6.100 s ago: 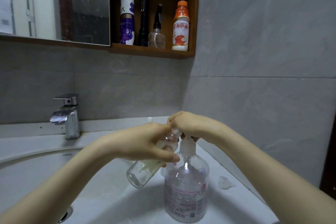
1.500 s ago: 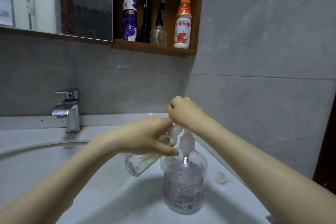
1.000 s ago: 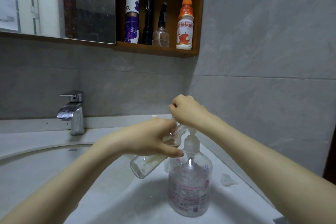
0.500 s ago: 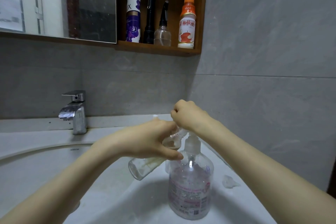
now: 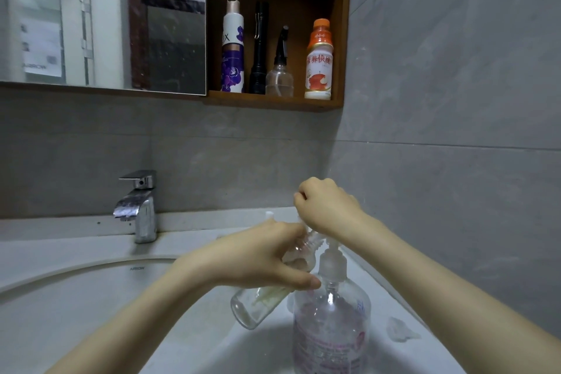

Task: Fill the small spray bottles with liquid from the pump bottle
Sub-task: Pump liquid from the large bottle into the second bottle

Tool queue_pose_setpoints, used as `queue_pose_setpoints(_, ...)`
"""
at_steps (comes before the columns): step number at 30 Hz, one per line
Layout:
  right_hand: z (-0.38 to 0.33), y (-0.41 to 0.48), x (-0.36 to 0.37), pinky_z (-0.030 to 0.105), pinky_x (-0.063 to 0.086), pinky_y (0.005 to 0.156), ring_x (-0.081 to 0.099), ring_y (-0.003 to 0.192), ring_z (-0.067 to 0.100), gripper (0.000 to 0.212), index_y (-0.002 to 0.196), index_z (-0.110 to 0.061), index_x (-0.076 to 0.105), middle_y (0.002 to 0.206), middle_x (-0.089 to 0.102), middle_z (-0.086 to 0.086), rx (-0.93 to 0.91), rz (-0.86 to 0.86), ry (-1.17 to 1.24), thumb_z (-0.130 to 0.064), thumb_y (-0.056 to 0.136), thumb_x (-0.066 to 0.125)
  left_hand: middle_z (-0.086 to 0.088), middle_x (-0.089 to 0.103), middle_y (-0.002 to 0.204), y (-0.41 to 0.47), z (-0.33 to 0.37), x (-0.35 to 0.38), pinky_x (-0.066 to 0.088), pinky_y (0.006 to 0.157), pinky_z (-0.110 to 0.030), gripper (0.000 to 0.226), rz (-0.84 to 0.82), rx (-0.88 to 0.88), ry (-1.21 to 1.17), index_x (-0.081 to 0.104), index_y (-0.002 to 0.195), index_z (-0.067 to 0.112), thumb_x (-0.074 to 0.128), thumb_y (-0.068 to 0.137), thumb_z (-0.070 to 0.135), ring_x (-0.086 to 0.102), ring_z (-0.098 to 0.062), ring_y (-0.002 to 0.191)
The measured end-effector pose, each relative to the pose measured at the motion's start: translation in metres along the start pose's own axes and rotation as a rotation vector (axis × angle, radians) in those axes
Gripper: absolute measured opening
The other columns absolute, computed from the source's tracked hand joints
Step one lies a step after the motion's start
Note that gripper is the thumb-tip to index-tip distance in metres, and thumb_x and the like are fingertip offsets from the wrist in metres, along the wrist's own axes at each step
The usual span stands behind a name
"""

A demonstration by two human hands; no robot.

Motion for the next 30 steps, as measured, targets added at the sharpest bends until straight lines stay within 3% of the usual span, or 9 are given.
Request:
queue_pose_setpoints(6,-0.002,0.003,-0.001,0.033,0.034,0.070,0.042,0.079,0.031,0.031,0.064,-0.017,0.029,0.085,0.042,0.007,-0.010,0.004,-0.012,-0.020,0.095,0.032,0.009,0.038,0.065,0.000,0.000,-0.002,0.028,0.057,-0.026,0.041,-0.006,0.007,-0.018,0.035,0.071,0.019,0.069,0.082,0.039,0.035,-0.009,0.060)
queue_pose_setpoints(10,-0.003,0.004,0.000,0.033,0.035,0.070,0.043,0.080,0.031,0.024,0.075,-0.013,0.039,0.087,0.043,0.007,-0.015,0.008,-0.024,-0.020,0.096,0.031,0.008,0.042,0.068,0.000,-0.002,-0.002,0.029,0.059,-0.027,0.038,-0.012,-0.004,-0.016,0.038,0.073,0.018,0.069,0.082,0.040,0.036,-0.010,0.063)
queue_pose_setpoints(18,0.000,0.005,0.003,0.032,0.034,0.065,0.040,0.072,0.030,0.031,0.063,-0.016,0.027,0.069,0.037,0.003,-0.002,0.038,0.028,-0.019,0.094,0.032,0.009,0.042,0.068,-0.001,-0.002,-0.004,0.030,0.058,-0.024,0.036,-0.006,-0.009,-0.014,0.041,0.076,0.017,0.069,0.082,0.040,0.037,-0.009,0.062)
queue_pose_setpoints(23,0.003,0.004,0.011,0.032,0.035,0.069,0.042,0.078,0.031,0.031,0.063,-0.017,0.029,0.081,0.044,0.005,0.039,-0.003,0.028,-0.020,0.094,0.034,0.007,0.040,0.069,-0.001,0.000,0.001,0.028,0.057,-0.025,0.040,-0.035,-0.015,0.019,0.036,0.074,0.018,0.068,0.082,0.041,0.035,-0.010,0.062)
queue_pose_setpoints(27,0.001,0.001,0.009,0.034,0.035,0.069,0.041,0.079,0.032,0.032,0.064,-0.017,0.029,0.074,0.037,0.003,0.018,0.026,0.011,-0.020,0.096,0.032,0.008,0.040,0.069,-0.002,-0.001,0.002,0.029,0.058,-0.025,0.039,-0.036,-0.012,0.017,0.036,0.073,0.018,0.068,0.083,0.039,0.035,-0.010,0.062)
queue_pose_setpoints(30,-0.001,0.001,0.005,0.033,0.033,0.071,0.040,0.081,0.031,0.029,0.067,-0.015,0.031,0.083,0.039,0.006,0.002,0.010,0.006,-0.019,0.096,0.033,0.008,0.042,0.069,-0.002,0.000,0.000,0.030,0.058,-0.022,0.037,-0.022,-0.010,-0.013,0.038,0.074,0.019,0.069,0.082,0.039,0.037,-0.009,0.063)
Point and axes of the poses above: each hand's wrist, its own y-axis towards the middle knuckle, its own x-axis out of the palm, z = x × y, the point moved 2 cm from there along y, towards the middle knuckle
